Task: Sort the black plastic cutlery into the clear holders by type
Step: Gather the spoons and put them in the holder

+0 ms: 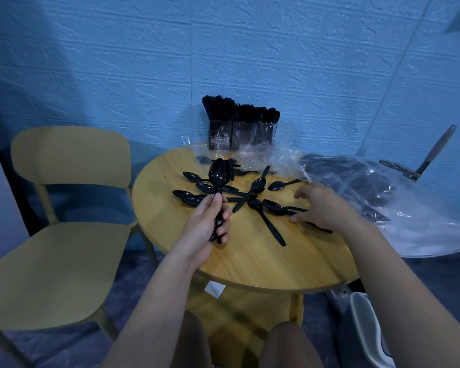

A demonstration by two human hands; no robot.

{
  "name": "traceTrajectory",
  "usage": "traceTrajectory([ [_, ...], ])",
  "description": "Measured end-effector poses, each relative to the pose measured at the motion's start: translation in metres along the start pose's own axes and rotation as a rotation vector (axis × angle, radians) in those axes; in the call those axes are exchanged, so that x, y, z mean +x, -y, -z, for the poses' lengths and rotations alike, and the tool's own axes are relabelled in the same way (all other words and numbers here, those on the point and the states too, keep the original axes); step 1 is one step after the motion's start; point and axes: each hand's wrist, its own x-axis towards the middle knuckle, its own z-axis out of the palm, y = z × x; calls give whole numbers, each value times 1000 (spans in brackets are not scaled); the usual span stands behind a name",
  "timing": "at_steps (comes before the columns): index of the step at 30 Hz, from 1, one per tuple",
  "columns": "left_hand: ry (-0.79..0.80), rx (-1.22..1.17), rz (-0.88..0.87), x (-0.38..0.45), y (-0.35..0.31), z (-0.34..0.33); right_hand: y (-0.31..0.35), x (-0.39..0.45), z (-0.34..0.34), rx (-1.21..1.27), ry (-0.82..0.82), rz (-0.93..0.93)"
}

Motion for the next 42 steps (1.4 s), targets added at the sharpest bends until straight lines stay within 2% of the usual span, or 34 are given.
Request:
traceTrajectory([
  [4,3,-2,1,0,1,1,4,1,6,-65,108,7],
  [13,-1,31,-13,0,1,-1,16,1,5,48,67,2],
  [16,-8,54,-18,0,1,-1,25,-2,7,178,-19,5],
  [19,-38,40,-6,-1,0,-4,43,-10,10,479,-123,13],
  [22,-40,11,-24,0,2,-6,72,-20,6,741,-107,56],
  [28,-48,93,-33,-1,3,-6,112,-13,-14,884,-103,37],
  [32,-78,91,-50,-1,3,-7,117,-9,-17,730,-118,70],
  [35,-52,63,-53,1,3,-5,113,-8,-15,655,-99,114],
  [37,-22,30,-26,2,3,-4,102,-4,-11,532,-142,118],
  [40,-9,29,-6,4,3,-2,68,10,-6,108,-289,32],
  [42,-6,43,-11,4,3,-2,44,21,-4,-274,-259,-39],
])
